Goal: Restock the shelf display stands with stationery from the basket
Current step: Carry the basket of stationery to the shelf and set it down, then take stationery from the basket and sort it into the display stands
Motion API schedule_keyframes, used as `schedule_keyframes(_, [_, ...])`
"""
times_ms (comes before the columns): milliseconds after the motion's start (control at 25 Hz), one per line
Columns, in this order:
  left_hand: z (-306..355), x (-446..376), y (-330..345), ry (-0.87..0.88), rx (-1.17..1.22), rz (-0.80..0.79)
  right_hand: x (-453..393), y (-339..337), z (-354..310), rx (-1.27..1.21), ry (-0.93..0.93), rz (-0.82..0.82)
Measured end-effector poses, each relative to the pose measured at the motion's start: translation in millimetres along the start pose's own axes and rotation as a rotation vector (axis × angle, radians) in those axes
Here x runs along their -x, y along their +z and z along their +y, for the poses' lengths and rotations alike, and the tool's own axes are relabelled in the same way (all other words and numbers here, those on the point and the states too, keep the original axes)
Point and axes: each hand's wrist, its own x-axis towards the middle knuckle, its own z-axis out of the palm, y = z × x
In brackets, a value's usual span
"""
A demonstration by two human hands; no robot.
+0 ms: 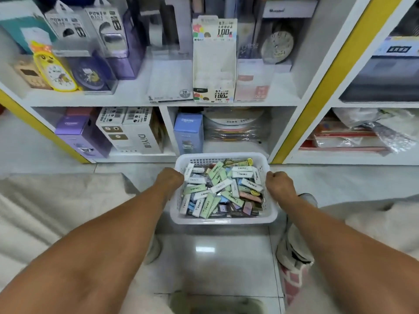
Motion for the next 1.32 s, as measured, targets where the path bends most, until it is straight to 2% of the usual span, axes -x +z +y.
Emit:
schedule_keyframes(280, [-30.7,-55.4,48.6,-0.076,-0.081,-0.085,-46.3,66.7,29.2,0.171,0.133,-0.166])
schedule_keyframes(520, [-51.4,-72.1,76.4,-0.094,-0.154,-0.134,-64.4,96.7,42.0,0.267,0.169,-0.216])
schedule_keyframes(600, [-46.1,-67.8,85.1,0.034,-0.402,-0.009,-59.7,99.5,47.2,0.313,0.147,-0.197])
schedule_keyframes(680, [-31.2,-63.0,99.6,0.378,-0.652,0.118,-49.8,101.8,48.6,0.370,0.005,-0.061])
schedule_keyframes(760, [-8.7,-56.8,118.0,0.695,-0.660,0.023,-39.4,107.0,45.4,0.452,-0.255,0.080])
schedule_keyframes(800, [1.5,-54.3,129.0,0.778,-0.653,-0.054,-36.0,111.9,42.7,0.447,-0.328,0.070])
schedule_keyframes(920, [23.0,-55.5,160.2,0.838,-0.739,-0.192,-34.3,128.8,36.7,0.330,-0.239,-0.119])
schedule_keyframes(1000, [29.2,-60.8,174.9,0.848,-0.824,-0.206,-36.8,138.1,38.9,0.296,-0.184,-0.160])
schedule_keyframes(1160, [31.2,-73.0,190.8,0.864,-0.966,-0.157,-28.1,151.9,42.3,0.267,-0.222,-0.067])
schedule_keyframes(1320, [30.6,-80.3,197.6,0.895,-1.079,-0.217,-20.9,153.4,47.8,0.184,-0.232,0.024])
